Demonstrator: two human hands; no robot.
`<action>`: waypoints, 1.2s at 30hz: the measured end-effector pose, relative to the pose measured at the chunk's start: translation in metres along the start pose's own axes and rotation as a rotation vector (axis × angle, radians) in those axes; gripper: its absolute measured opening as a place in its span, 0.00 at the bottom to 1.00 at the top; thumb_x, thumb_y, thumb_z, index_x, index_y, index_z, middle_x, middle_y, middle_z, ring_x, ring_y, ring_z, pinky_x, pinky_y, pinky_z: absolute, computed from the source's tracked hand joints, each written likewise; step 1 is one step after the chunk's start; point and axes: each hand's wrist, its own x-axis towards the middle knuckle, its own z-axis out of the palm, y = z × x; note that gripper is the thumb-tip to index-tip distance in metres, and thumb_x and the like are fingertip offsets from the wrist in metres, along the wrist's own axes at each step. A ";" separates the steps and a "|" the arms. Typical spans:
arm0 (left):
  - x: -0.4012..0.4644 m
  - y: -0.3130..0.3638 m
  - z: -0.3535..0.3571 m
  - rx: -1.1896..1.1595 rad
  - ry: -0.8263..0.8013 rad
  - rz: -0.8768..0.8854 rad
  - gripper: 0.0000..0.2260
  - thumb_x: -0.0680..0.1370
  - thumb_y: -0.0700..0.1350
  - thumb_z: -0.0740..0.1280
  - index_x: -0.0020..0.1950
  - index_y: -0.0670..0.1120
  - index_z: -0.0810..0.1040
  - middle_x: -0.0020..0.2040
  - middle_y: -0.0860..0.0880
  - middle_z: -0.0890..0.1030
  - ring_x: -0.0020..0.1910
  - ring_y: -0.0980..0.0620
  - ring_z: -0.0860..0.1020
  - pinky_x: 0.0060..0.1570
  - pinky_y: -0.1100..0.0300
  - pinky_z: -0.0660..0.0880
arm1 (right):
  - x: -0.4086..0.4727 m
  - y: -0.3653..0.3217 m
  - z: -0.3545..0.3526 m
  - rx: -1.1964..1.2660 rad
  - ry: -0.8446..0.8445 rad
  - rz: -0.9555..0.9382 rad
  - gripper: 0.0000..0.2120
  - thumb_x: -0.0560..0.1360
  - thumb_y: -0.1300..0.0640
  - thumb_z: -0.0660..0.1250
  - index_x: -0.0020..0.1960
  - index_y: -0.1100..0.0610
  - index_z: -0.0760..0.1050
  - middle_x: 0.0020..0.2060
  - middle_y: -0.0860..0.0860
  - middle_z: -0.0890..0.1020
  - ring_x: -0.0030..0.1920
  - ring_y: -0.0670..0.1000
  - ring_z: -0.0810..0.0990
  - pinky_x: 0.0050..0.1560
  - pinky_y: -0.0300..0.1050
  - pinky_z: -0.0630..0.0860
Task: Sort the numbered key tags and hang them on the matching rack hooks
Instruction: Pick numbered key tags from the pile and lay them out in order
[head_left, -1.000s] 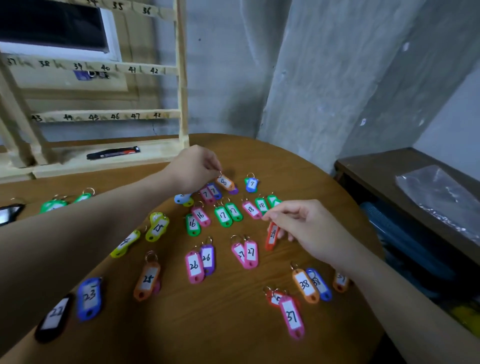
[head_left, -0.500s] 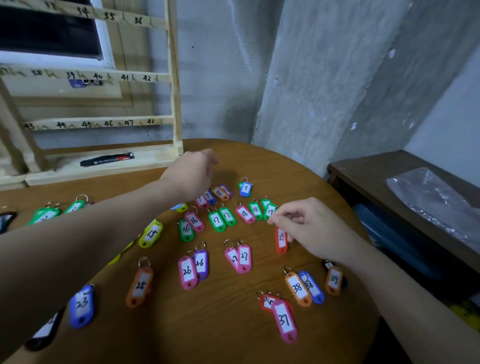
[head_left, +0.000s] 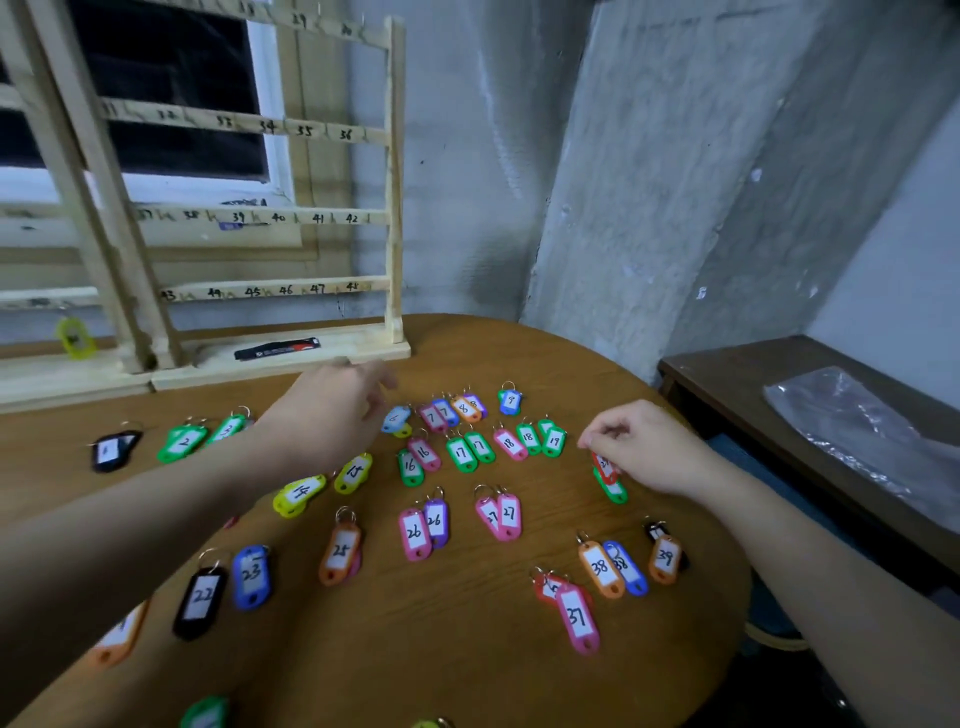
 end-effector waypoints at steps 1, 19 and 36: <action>-0.005 -0.002 -0.005 0.005 0.012 0.010 0.11 0.80 0.42 0.65 0.62 0.47 0.77 0.48 0.53 0.83 0.54 0.47 0.76 0.51 0.54 0.72 | -0.001 -0.002 0.001 -0.010 0.013 -0.007 0.08 0.79 0.55 0.70 0.42 0.50 0.85 0.29 0.39 0.82 0.30 0.37 0.77 0.36 0.33 0.70; -0.101 -0.039 -0.119 0.138 0.237 0.046 0.09 0.78 0.44 0.66 0.58 0.49 0.80 0.41 0.54 0.83 0.48 0.45 0.81 0.50 0.51 0.72 | -0.021 -0.105 -0.017 -0.042 0.066 -0.077 0.10 0.80 0.56 0.66 0.43 0.49 0.84 0.36 0.45 0.86 0.31 0.44 0.81 0.47 0.51 0.81; -0.286 -0.178 -0.185 0.218 0.190 -0.534 0.08 0.79 0.42 0.66 0.56 0.49 0.81 0.44 0.51 0.83 0.48 0.43 0.80 0.46 0.55 0.71 | -0.010 -0.304 0.135 -0.013 -0.244 -0.426 0.11 0.80 0.56 0.65 0.42 0.53 0.83 0.37 0.50 0.86 0.31 0.45 0.80 0.44 0.49 0.81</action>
